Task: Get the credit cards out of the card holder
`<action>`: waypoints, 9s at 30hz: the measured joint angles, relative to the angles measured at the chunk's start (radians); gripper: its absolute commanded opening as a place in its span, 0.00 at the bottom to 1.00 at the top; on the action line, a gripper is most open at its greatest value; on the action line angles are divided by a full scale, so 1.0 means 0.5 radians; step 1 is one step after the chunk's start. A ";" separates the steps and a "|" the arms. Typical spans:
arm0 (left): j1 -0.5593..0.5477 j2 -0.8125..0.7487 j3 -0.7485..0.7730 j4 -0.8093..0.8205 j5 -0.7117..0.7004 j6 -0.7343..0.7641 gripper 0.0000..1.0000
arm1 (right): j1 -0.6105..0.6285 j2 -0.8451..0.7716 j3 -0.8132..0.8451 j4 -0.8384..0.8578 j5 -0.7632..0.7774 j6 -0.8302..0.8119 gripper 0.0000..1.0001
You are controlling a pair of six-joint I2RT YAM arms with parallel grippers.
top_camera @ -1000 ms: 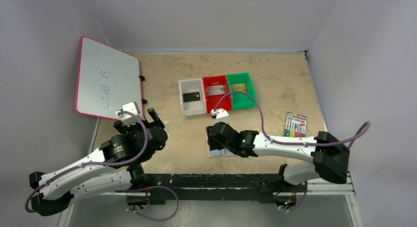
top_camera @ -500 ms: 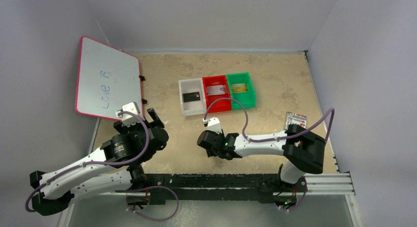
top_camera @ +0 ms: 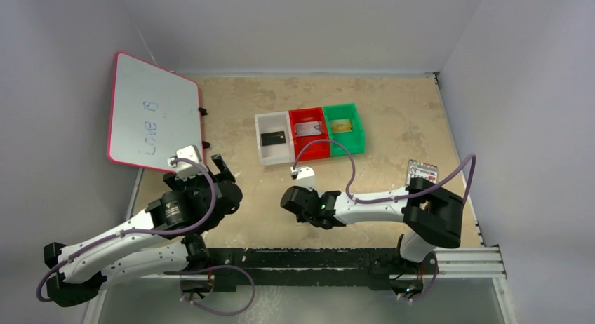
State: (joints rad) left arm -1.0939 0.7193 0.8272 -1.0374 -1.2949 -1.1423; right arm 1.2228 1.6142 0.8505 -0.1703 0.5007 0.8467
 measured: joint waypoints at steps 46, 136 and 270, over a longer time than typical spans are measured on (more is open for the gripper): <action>-0.001 1.037 -0.153 1.379 1.353 0.201 0.80 | -0.369 -1.566 -0.938 0.435 -0.266 0.349 0.35; -0.056 1.101 -0.769 2.089 1.736 -0.026 0.32 | -0.918 -0.352 -1.218 1.832 -1.304 0.561 0.00; -0.055 0.789 -0.171 1.289 1.067 0.289 0.89 | -0.978 -1.785 -0.936 0.948 -0.702 -1.030 0.00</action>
State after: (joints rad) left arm -1.1213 1.1137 0.7418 -0.3931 -0.7616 -0.9977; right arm 0.7338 0.7219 0.3824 0.3038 0.1497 0.3317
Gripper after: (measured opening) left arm 0.869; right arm 0.005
